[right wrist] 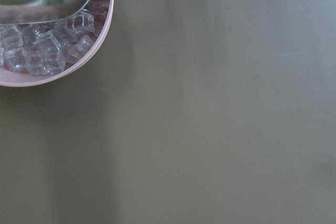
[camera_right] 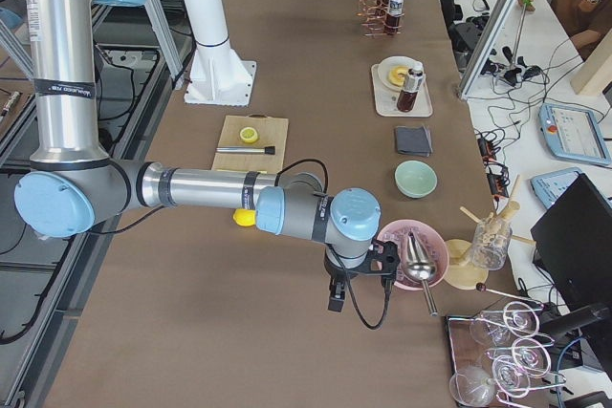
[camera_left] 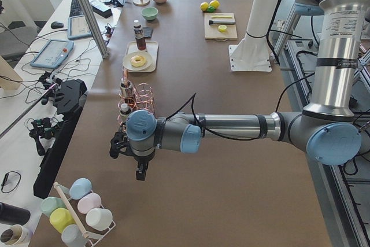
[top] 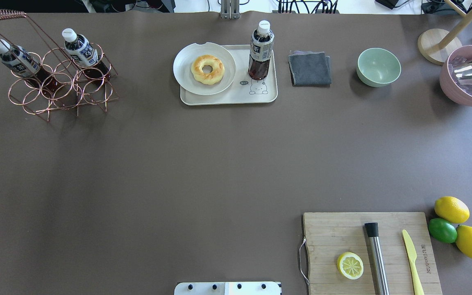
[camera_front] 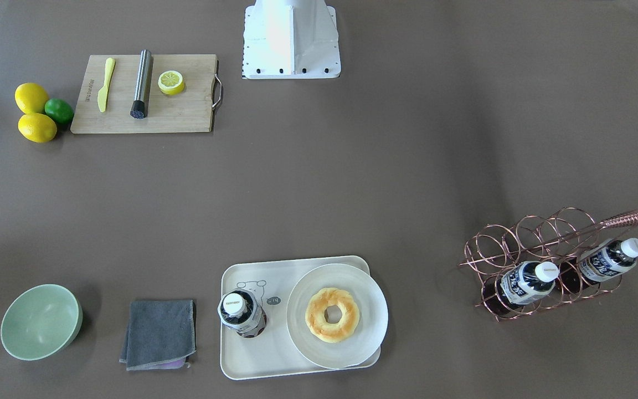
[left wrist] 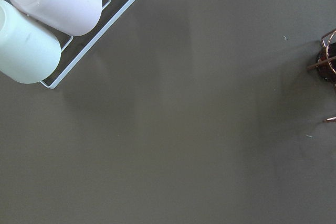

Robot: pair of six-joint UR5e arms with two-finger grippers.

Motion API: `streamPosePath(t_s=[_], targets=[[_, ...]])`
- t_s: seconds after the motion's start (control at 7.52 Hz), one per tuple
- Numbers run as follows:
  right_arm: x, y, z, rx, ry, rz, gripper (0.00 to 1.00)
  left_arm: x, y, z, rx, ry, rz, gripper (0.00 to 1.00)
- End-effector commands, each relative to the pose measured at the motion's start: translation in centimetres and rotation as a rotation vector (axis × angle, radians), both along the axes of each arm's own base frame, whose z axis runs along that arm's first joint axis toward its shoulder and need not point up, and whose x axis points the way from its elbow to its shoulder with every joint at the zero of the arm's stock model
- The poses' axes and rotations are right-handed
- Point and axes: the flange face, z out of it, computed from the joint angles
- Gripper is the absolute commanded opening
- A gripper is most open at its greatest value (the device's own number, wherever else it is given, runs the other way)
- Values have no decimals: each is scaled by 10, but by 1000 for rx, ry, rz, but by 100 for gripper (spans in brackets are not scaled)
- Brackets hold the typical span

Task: Place tea on tray

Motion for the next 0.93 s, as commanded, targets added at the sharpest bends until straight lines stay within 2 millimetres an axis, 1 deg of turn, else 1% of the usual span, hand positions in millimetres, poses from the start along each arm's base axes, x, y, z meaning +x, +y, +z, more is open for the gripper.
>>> streamPosePath(t_s=[0.0, 0.4, 0.8], targets=[[-1, -3, -1, 1, 0, -1, 100, 0, -3, -1, 2, 0, 0, 97], [-1, -4, -3, 6, 0, -4, 100, -1, -9, -7, 13, -1, 0, 97], [-1, -2, -2, 6, 0, -5, 100, -1, -9, -7, 13, -1, 0, 97]])
